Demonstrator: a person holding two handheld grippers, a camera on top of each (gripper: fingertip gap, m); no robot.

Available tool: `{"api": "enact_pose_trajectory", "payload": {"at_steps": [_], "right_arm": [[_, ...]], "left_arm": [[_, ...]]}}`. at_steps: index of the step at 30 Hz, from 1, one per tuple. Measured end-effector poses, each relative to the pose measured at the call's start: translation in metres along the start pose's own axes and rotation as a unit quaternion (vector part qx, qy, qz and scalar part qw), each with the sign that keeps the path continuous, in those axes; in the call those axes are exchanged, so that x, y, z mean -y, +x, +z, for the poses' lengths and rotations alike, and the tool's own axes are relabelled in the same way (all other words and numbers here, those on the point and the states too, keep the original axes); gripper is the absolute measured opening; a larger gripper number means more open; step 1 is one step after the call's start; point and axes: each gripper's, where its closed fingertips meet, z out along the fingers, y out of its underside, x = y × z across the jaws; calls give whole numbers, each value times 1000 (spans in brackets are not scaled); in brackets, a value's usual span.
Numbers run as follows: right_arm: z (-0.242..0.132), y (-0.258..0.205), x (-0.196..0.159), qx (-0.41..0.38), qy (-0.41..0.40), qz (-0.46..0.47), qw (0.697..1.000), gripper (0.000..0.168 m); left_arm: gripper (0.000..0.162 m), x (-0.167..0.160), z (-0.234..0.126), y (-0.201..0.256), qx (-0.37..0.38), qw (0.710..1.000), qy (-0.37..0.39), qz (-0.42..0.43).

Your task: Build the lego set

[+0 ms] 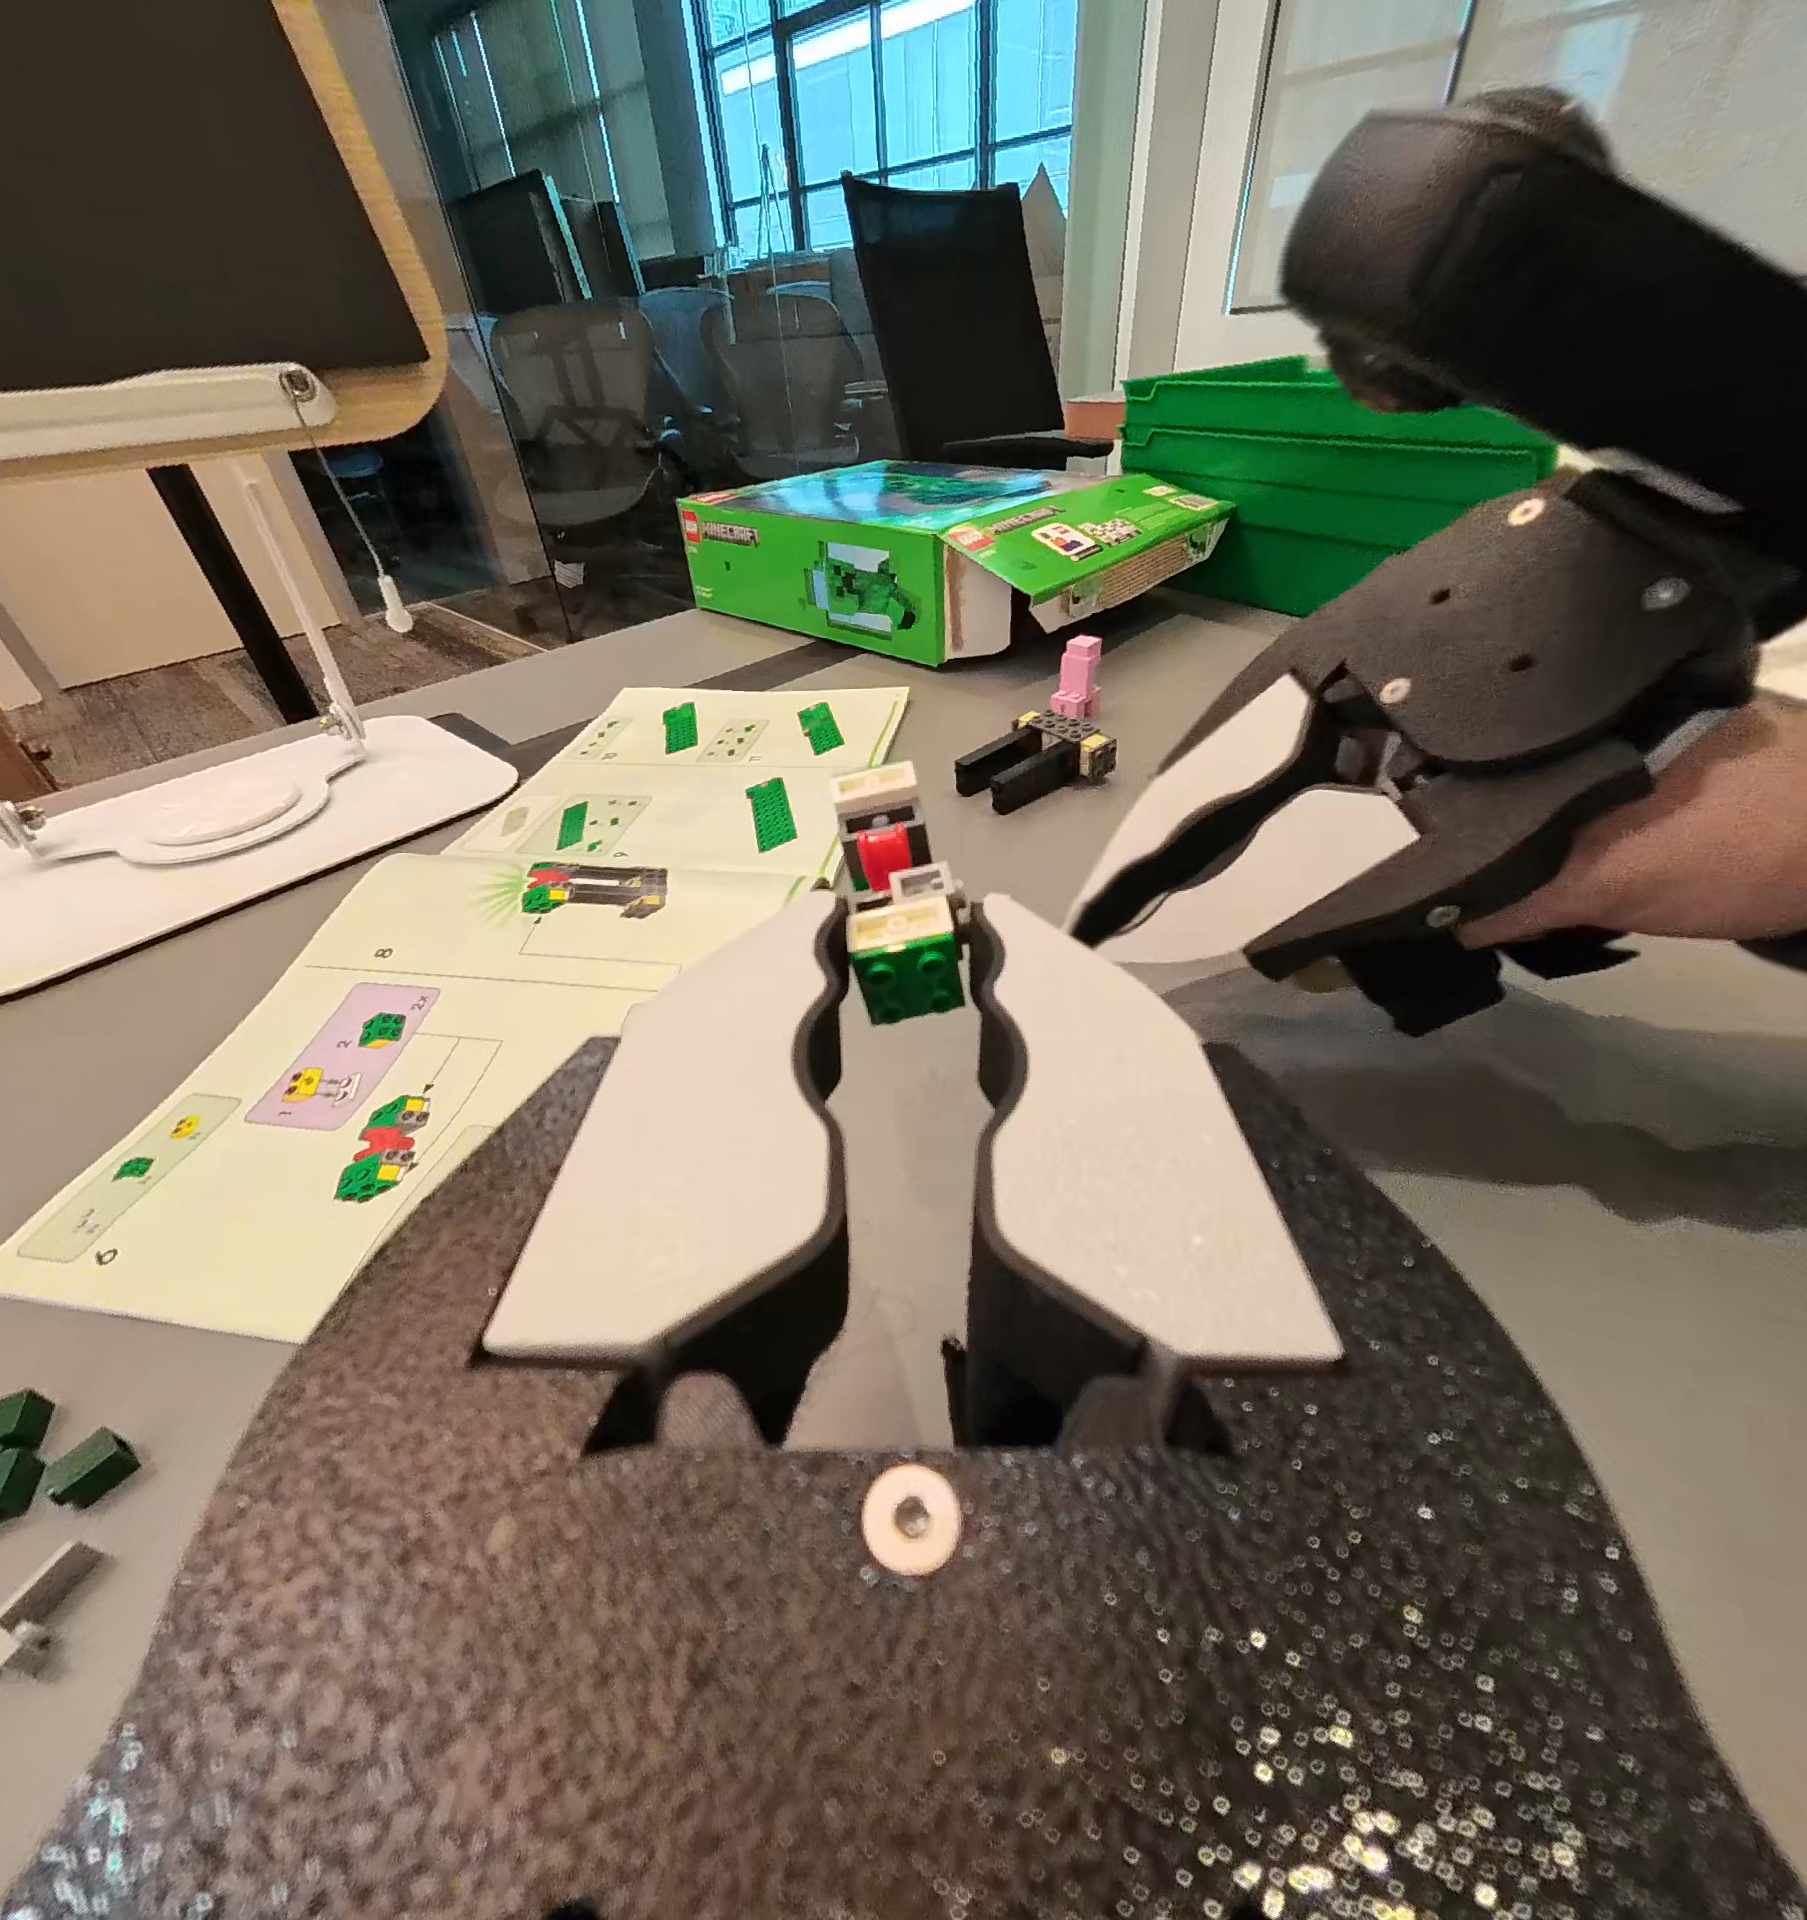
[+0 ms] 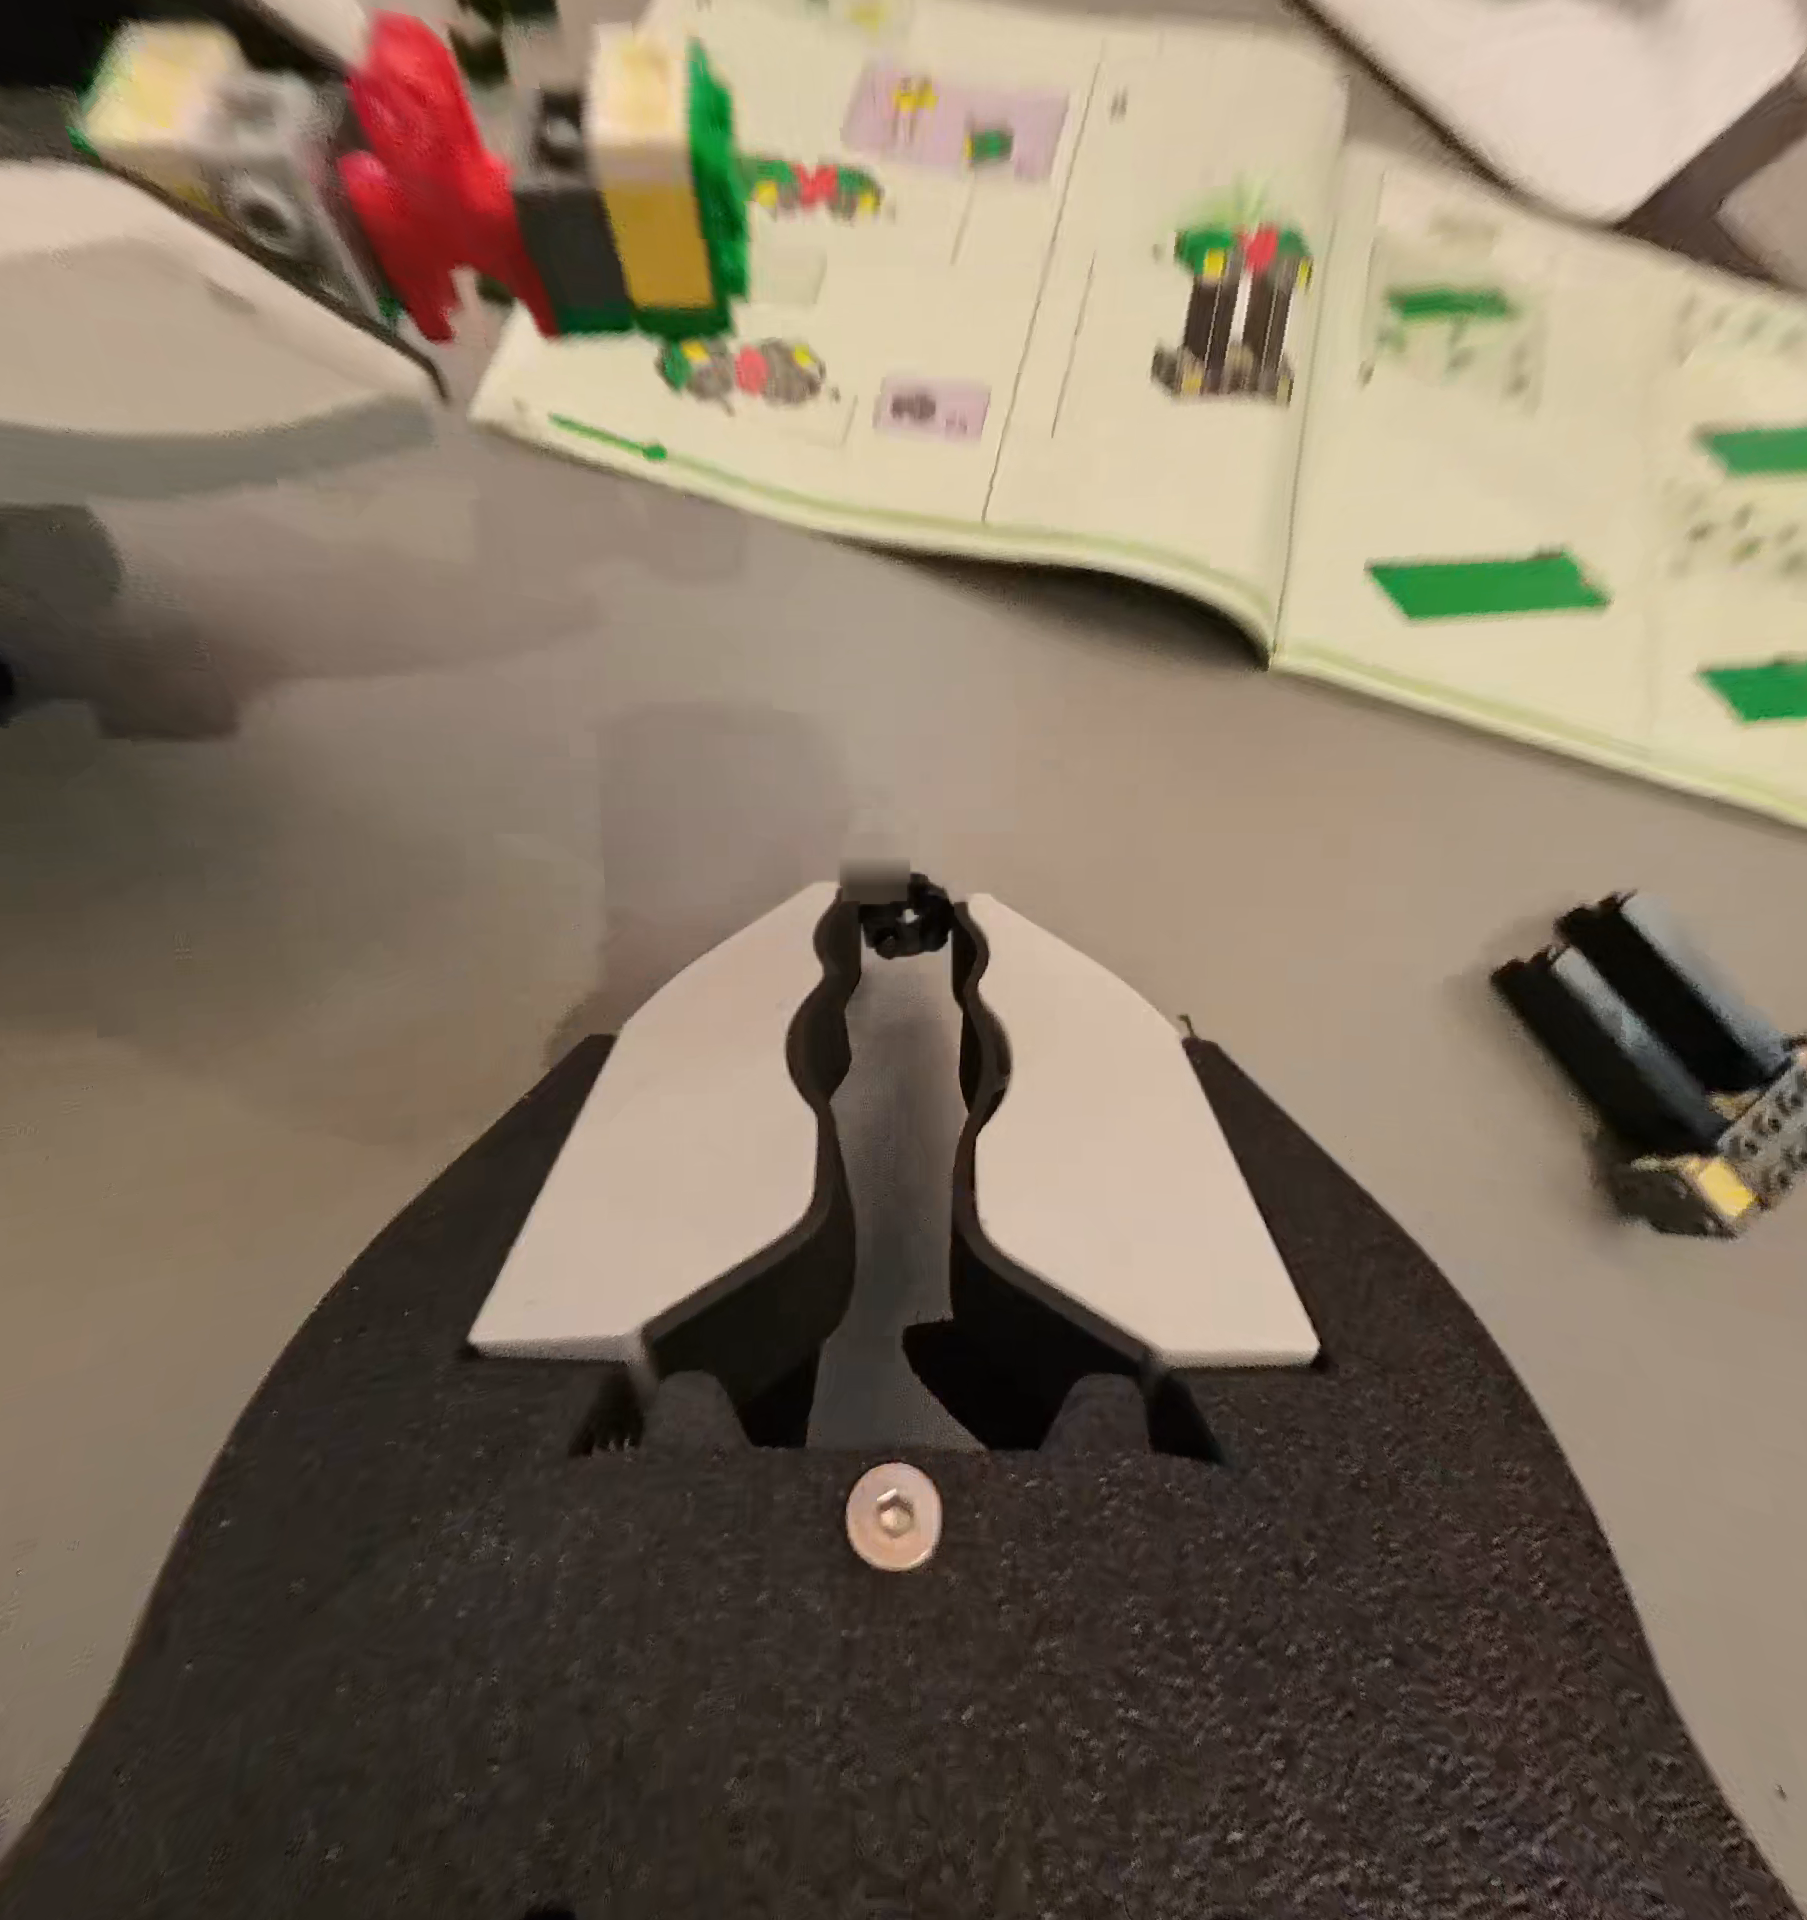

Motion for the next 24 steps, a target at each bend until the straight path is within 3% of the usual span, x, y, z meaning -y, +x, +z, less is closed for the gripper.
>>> {"api": "enact_pose_trajectory", "payload": {"at_steps": [9,12,16,19,22,24], "right_arm": [[6,1,-23,-8,-44,9,999,17],[3,-3,-24,6,-39,-2,999,32],[-7,0,-19,39,-23,-113,993,38],[-16,8,-16,78,-15,-279,957,37],[-22,5,-24,169,-12,-443,880,31],[-20,10,-32,221,-33,-493,841,29]], "left_arm": [[21,-2,1,1,-4,1000,-6,-1],[21,-3,1,1,-5,1000,-7,-2],[21,-3,1,0,-7,1000,-8,-7],[21,-3,1,0,-9,1000,-7,-10],[21,-2,0,1,-12,1000,-6,-10],[21,-1,0,2,-15,1000,-5,-8]]}}
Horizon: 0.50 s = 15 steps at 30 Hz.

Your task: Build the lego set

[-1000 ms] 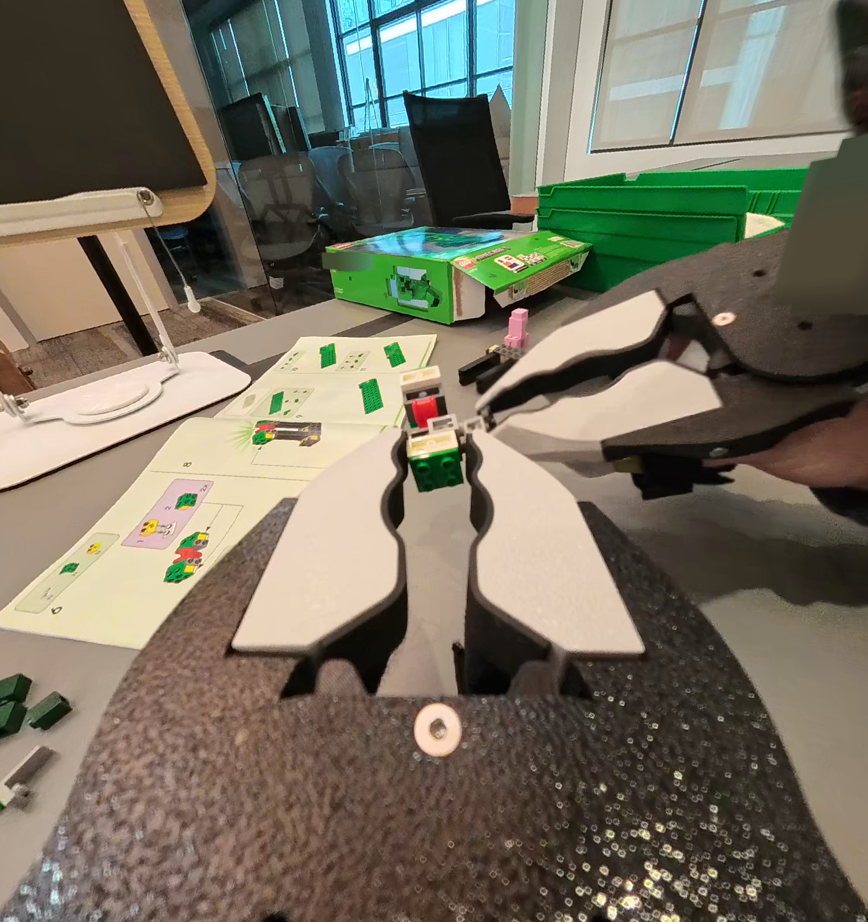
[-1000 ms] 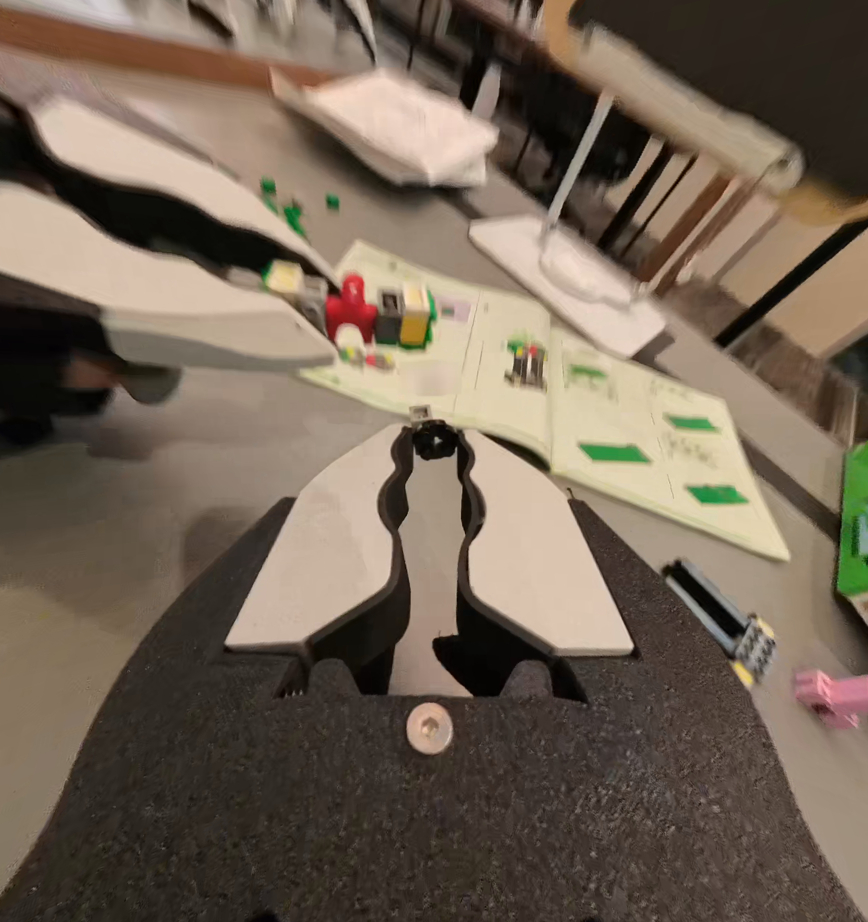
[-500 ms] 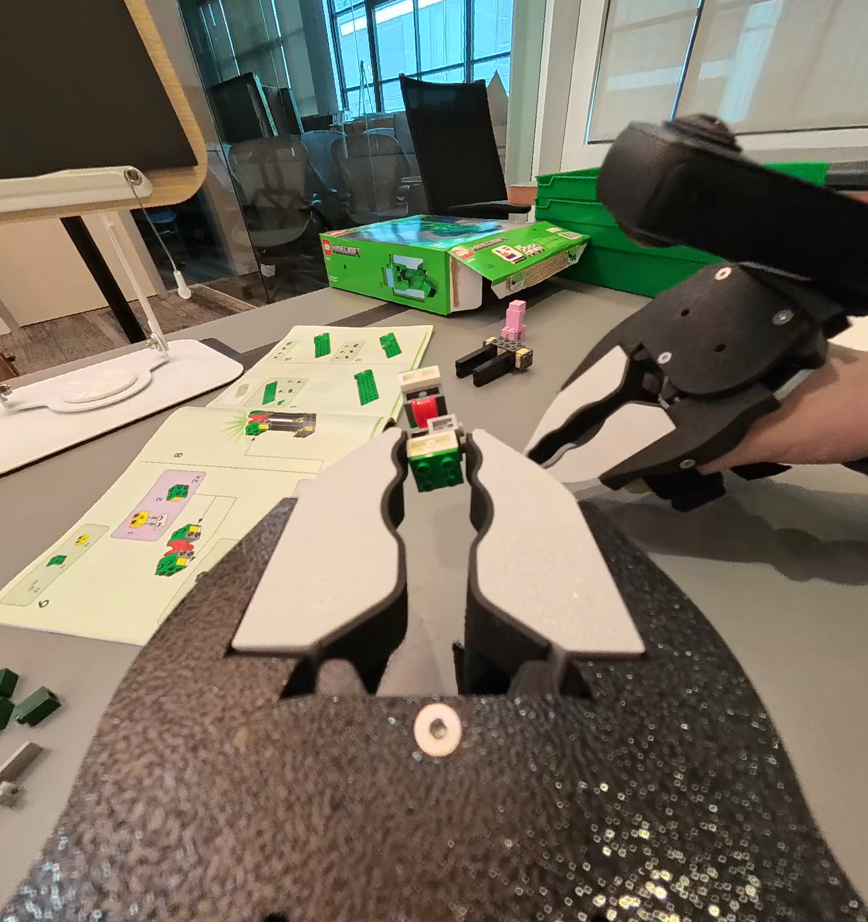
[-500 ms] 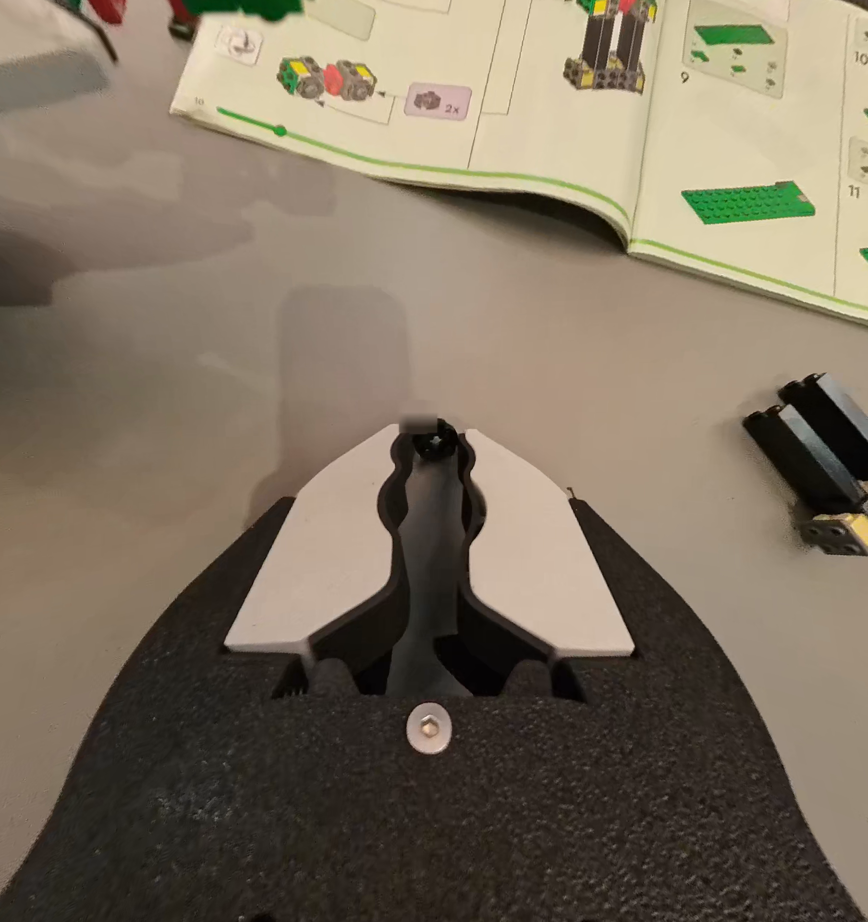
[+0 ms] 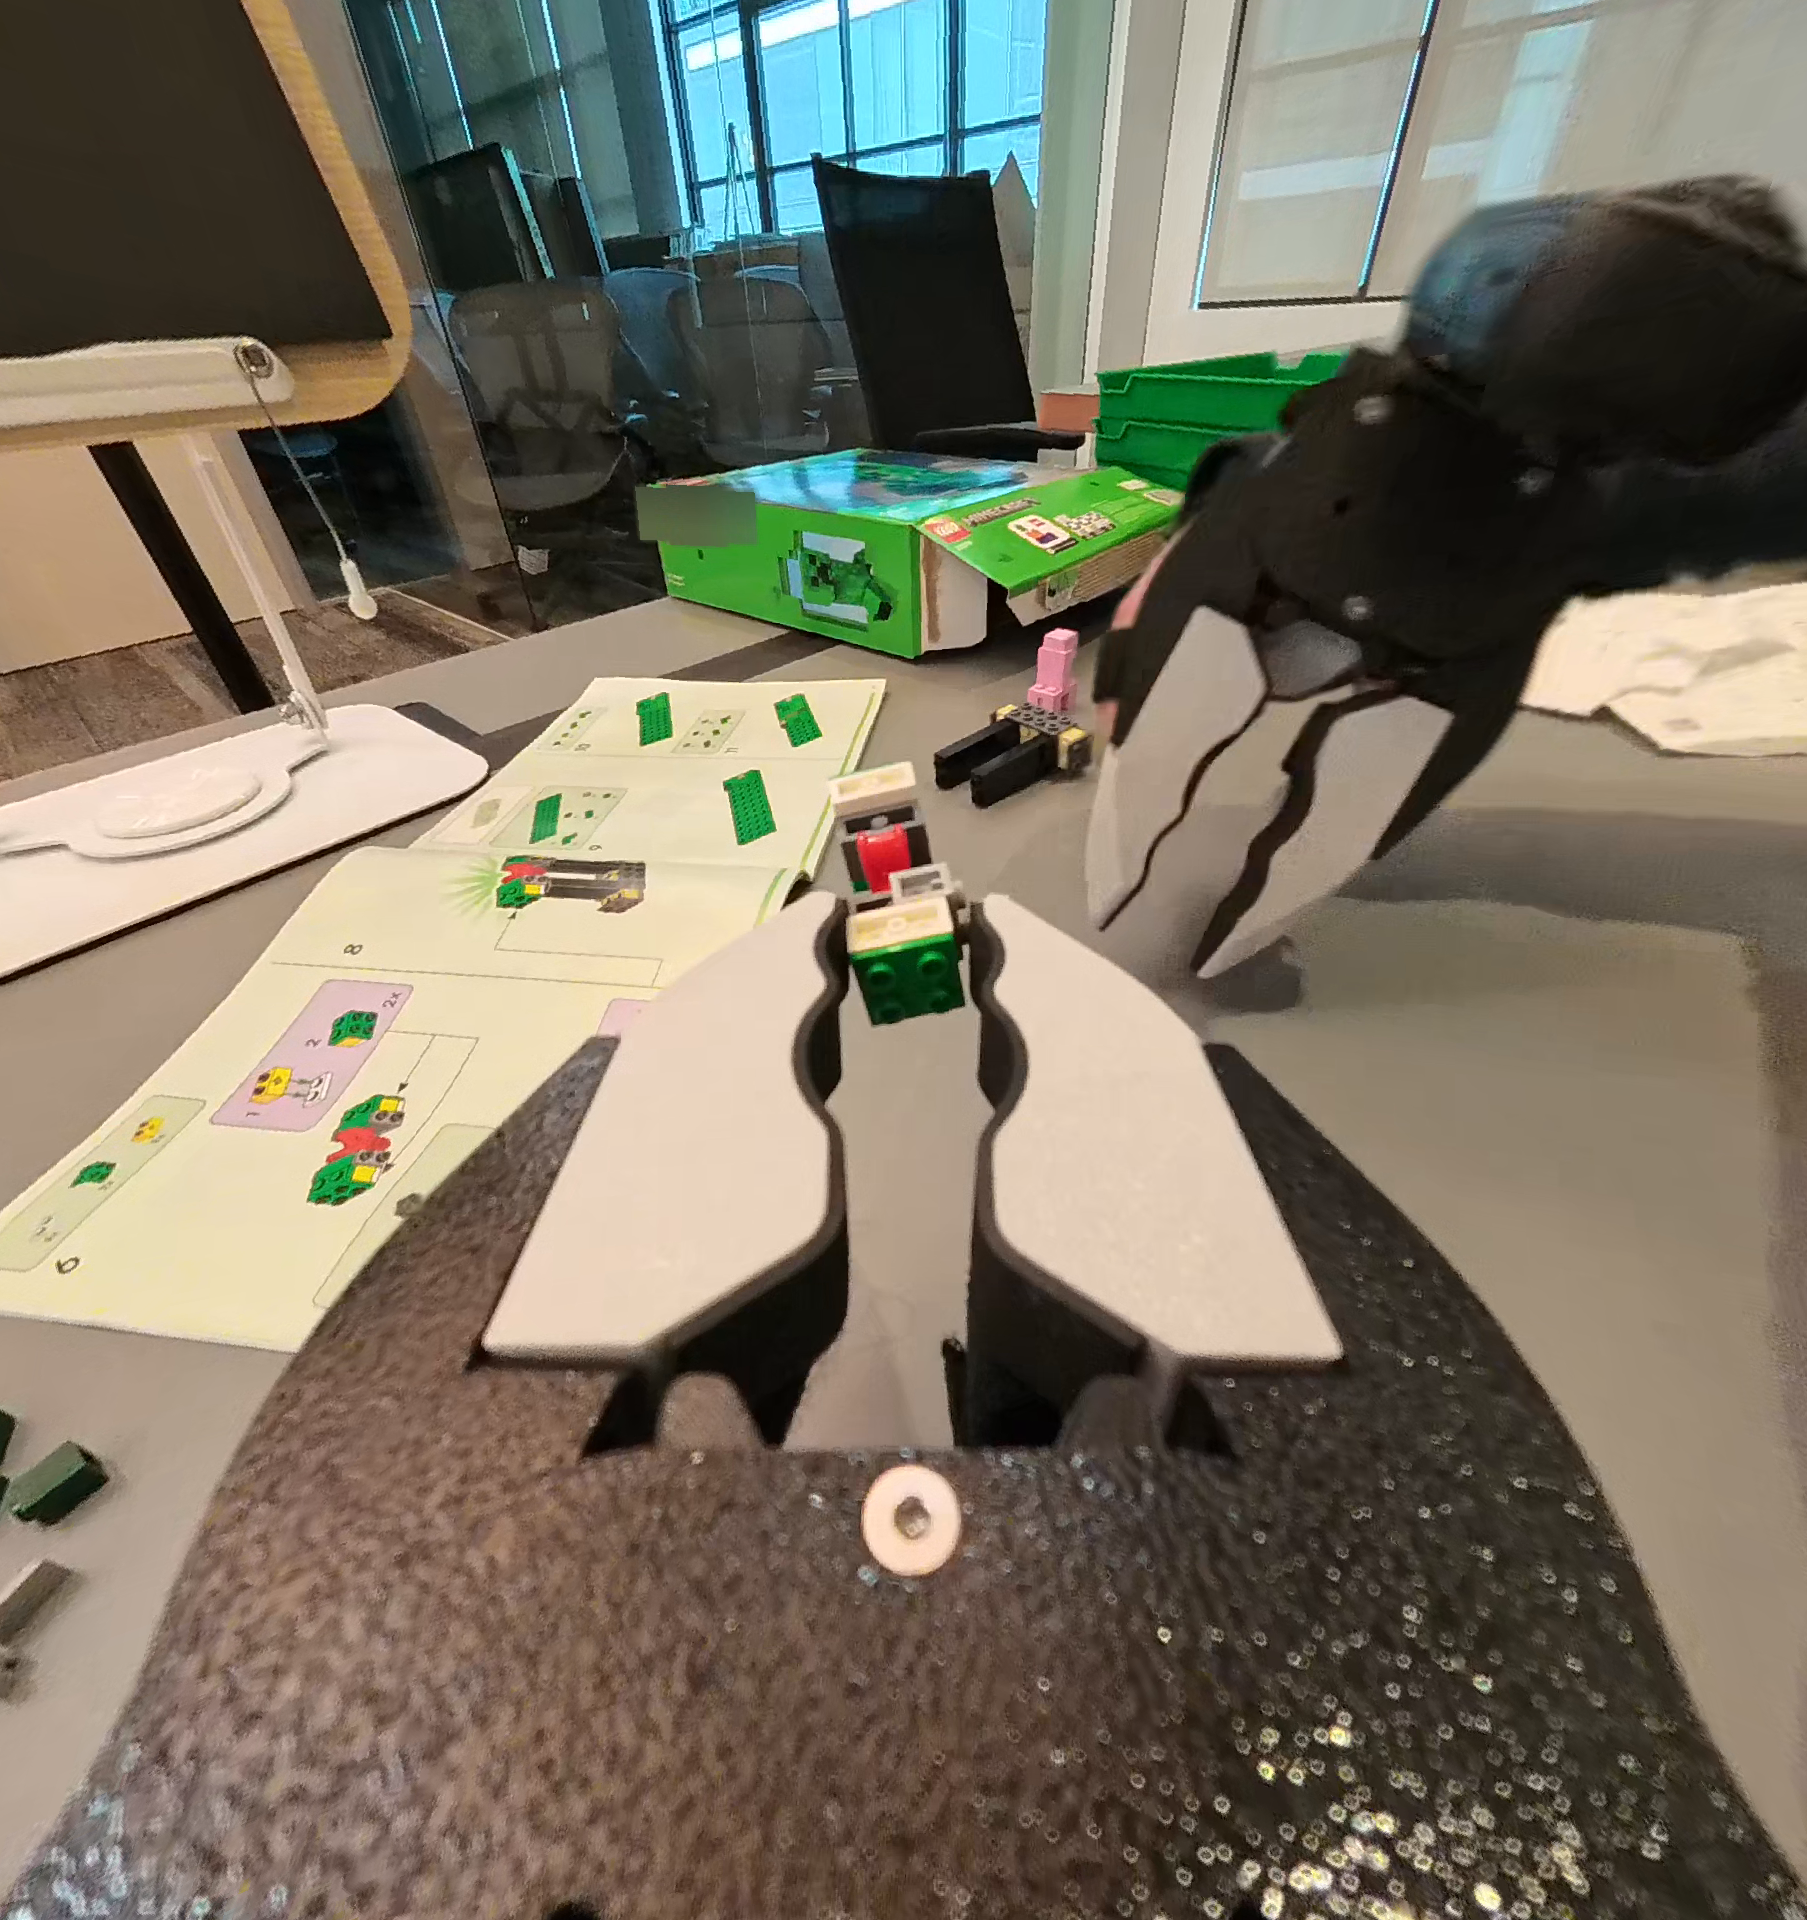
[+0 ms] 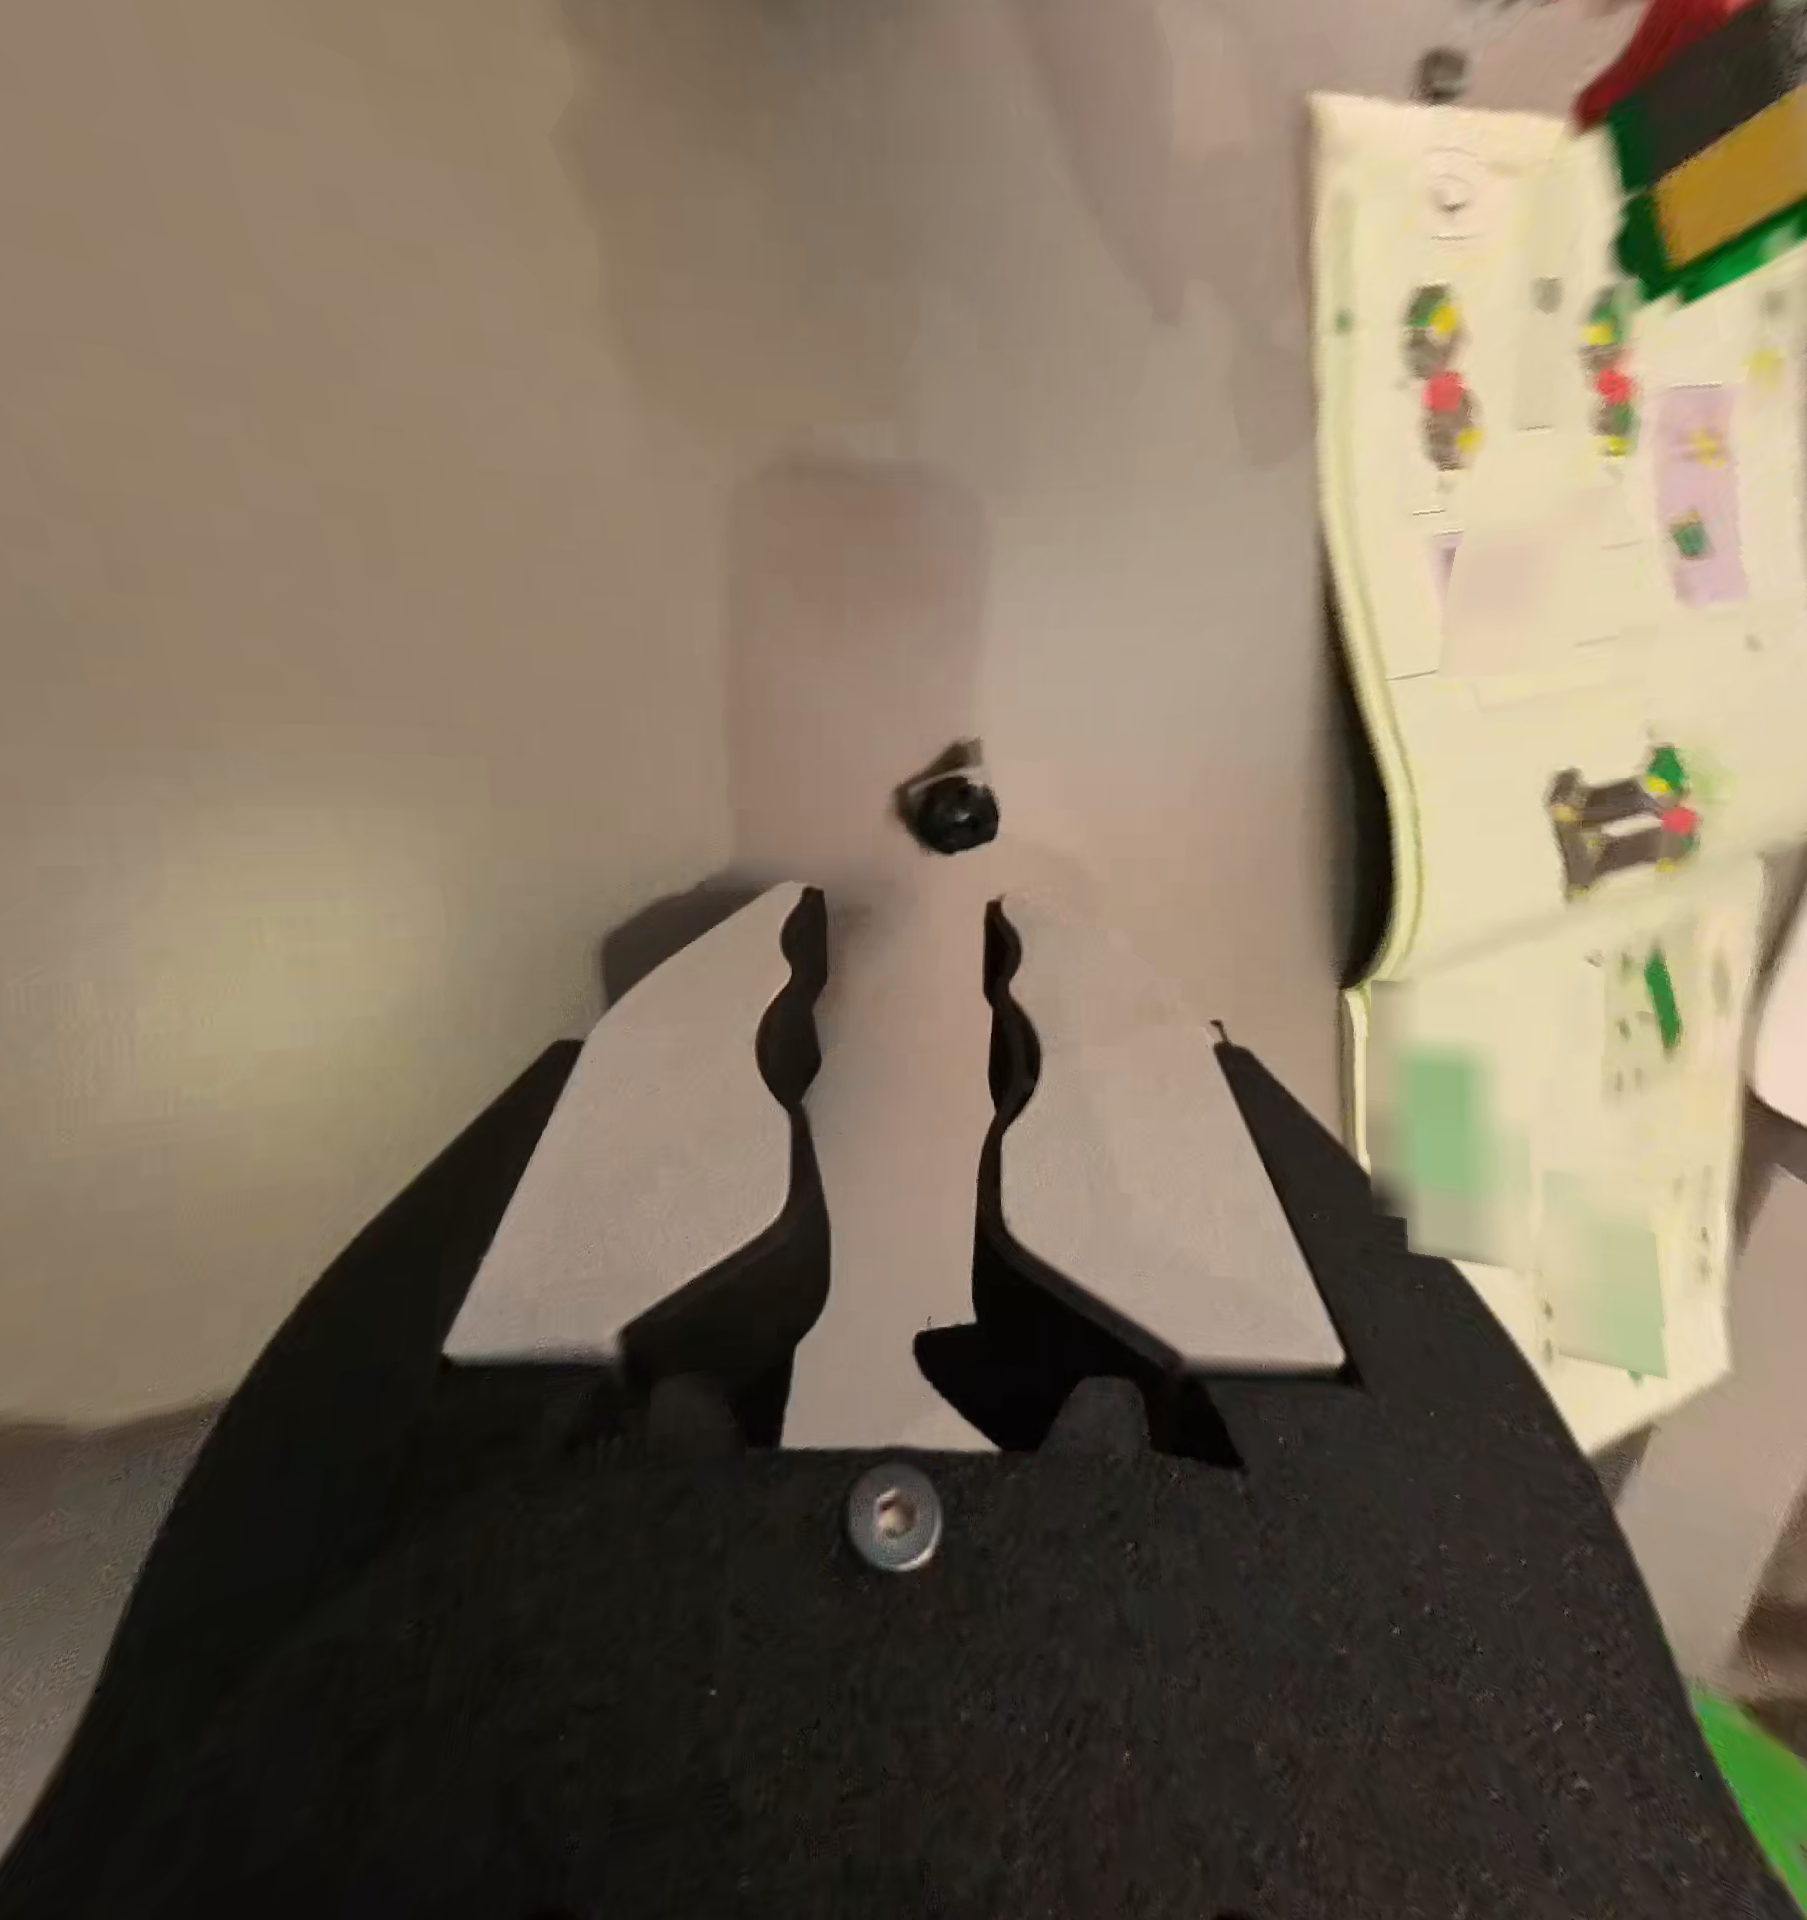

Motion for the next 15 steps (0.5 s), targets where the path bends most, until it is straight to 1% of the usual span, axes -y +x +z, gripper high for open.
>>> {"api": "enact_pose_trajectory", "payload": {"at_steps": [2,4,6,8,10,12,15], "right_arm": [[0,3,-3,58,14,-5,998,29],[-3,12,5,95,49,-16,994,27],[-3,18,12,130,62,-34,989,25],[-1,14,14,184,55,-56,980,18],[4,9,14,221,35,-78,971,18],[11,11,13,222,19,-115,968,22],[15,13,12,222,13,-157,962,21]], "left_arm": [[21,1,-1,0,0,1000,1,2],[21,2,-1,0,-2,1000,2,5],[21,1,-2,-2,0,1000,2,7],[21,0,-2,-3,1,1000,0,6],[21,-1,-2,-4,0,1000,-2,2],[21,-2,-1,-4,-2,1000,-3,-3],[21,-4,0,-5,-5,1000,-6,-5]]}}
